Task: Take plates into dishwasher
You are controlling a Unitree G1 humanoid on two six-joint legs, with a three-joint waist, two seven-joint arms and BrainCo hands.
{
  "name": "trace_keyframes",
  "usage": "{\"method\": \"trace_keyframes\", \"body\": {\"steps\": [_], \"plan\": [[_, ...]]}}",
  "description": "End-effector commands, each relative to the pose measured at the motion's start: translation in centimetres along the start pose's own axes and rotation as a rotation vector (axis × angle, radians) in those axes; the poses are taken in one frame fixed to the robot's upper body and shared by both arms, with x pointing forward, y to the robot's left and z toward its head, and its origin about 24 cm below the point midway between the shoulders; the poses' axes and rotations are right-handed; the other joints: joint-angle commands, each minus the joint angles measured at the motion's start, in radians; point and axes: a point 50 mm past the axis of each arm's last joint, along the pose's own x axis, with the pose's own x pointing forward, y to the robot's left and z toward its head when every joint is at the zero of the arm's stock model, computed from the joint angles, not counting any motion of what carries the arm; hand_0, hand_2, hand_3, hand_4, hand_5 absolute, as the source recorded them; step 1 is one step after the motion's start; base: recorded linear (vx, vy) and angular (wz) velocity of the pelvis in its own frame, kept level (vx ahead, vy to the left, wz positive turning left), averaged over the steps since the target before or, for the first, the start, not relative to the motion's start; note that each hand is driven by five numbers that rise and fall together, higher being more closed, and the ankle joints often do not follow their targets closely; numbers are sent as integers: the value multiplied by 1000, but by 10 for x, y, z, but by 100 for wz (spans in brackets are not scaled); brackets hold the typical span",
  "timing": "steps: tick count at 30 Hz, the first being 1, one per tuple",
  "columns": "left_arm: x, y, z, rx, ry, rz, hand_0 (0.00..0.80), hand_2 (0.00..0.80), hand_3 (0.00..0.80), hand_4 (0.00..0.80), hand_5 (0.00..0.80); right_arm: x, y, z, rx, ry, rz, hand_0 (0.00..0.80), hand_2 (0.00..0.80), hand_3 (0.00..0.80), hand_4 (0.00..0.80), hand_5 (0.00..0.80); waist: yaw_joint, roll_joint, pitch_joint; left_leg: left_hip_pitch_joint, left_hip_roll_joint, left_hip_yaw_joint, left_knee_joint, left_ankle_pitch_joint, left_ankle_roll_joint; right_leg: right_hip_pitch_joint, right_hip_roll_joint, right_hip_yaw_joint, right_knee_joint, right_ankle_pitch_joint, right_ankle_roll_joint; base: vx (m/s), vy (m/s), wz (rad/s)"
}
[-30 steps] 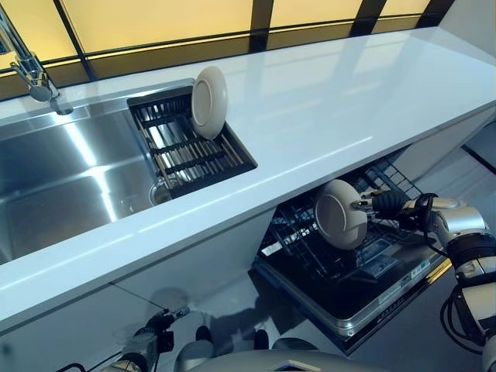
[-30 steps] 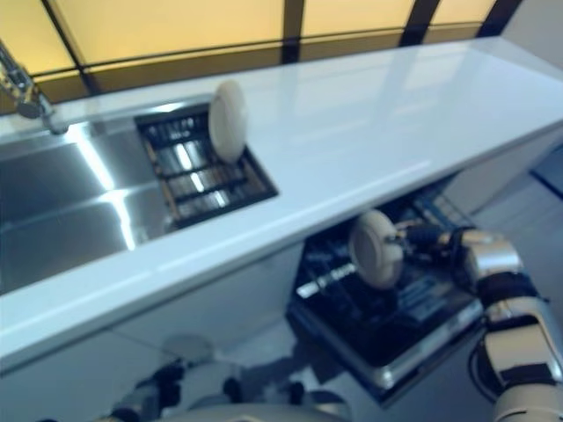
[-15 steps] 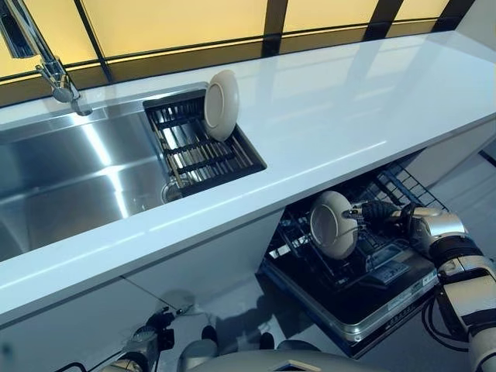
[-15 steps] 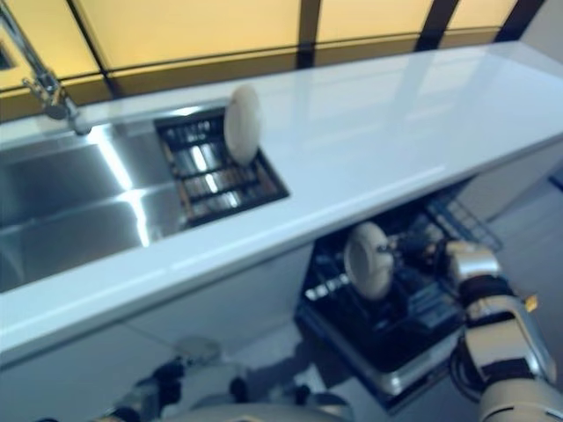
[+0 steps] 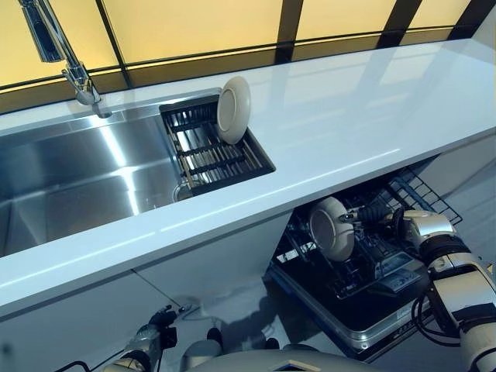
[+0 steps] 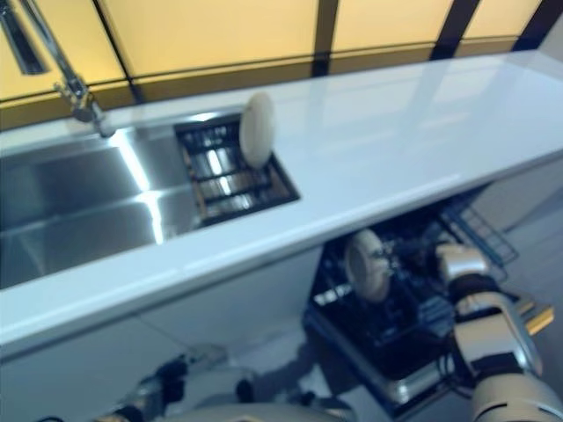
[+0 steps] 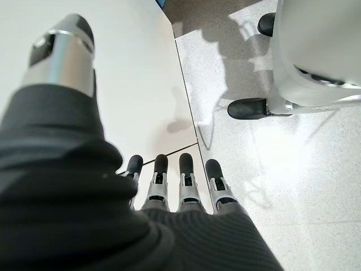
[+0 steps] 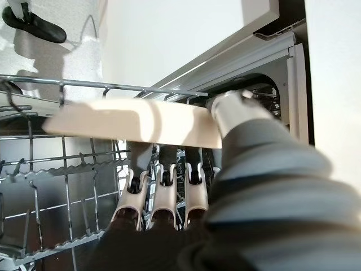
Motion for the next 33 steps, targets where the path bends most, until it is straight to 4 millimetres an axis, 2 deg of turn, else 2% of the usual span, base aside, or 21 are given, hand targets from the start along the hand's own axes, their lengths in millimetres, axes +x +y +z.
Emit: {"method": "trace_keyframes", "body": {"steps": [1, 14, 18, 25, 26, 33], "plan": [[3, -3, 23, -1, -54, -4, 0, 0, 0, 0, 0, -10, -4, 44, -17, -76, -36, 0, 0, 0, 0, 0, 43, -38, -18, 56, 39, -40, 1, -84, -35, -67, -122, 14, 18, 85, 112, 0, 0, 0], [3, -2, 23, 10, -56, -2, 0, 0, 0, 0, 0, -21, -20, 42, 2, -77, -86, 0, 0, 0, 0, 0, 35, -45, -20, 60, 44, -33, 0, -84, -35, -67, -117, 21, 17, 86, 113, 0, 0, 0], [3, -1, 23, 16, -55, -1, 0, 0, 0, 0, 0, -29, -30, 38, 9, -62, -116, 0, 0, 0, 0, 0, 30, -48, -21, 61, 47, -29, 0, -85, -34, -66, -115, 24, 17, 86, 112, 0, 0, 0], [2, 7, 20, 28, -49, 18, 0, 0, 0, 0, 0, -58, -64, 30, 79, -101, -231, 0, 0, 0, 0, 0, 14, -59, -18, 64, 54, -20, 1, -87, -34, -69, -108, 35, 18, 90, 116, 0, -5, 0], [2, 9, 20, 25, -50, 24, 0, 0, 0, 0, 0, -66, -72, 28, 102, -114, -257, 0, 0, 0, 0, 0, 8, -62, -18, 65, 57, -18, 2, -88, -34, -71, -105, 40, 19, 91, 116, 2, -29, -4], [2, 9, 24, 23, -68, 24, 0, 0, 0, 0, 0, -99, -100, 16, 170, -139, -349, 0, 0, 0, 0, 0, -18, -73, -16, 69, 63, -4, 5, -92, -33, -78, -96, 62, 25, 92, 117, 5, -11, -9]]}}
